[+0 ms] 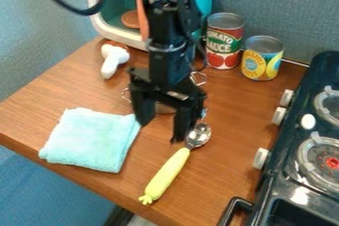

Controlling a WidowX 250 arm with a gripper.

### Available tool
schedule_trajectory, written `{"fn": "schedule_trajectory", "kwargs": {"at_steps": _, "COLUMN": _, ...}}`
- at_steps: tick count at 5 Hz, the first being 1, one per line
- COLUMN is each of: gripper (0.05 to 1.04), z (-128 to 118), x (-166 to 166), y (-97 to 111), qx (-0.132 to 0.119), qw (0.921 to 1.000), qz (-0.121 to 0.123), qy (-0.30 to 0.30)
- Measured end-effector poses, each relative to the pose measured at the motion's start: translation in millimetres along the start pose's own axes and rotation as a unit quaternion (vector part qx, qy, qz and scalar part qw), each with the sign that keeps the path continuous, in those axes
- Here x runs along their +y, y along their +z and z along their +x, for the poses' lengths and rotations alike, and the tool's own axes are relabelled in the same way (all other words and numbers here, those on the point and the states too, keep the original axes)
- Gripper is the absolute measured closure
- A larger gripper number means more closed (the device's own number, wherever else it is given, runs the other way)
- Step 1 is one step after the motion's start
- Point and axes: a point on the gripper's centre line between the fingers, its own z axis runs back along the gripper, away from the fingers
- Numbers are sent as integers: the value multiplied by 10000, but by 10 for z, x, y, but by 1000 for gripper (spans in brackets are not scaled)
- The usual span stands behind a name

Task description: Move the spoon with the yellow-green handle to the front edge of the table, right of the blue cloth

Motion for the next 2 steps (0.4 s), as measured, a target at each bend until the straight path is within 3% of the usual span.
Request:
{"fn": "schedule_trajectory", "kwargs": {"at_steps": 1, "gripper": 83, "z": 343, "x": 152, "y": 21, "qx": -95, "qw": 9998, "qz": 9, "qy": 174}}
{"fn": "schedule_trajectory", "kwargs": {"at_steps": 2, "gripper": 83, "z": 518, "x": 284, "y": 17, "qx": 31, "qw": 9998, "qz": 66, "qy": 204}}
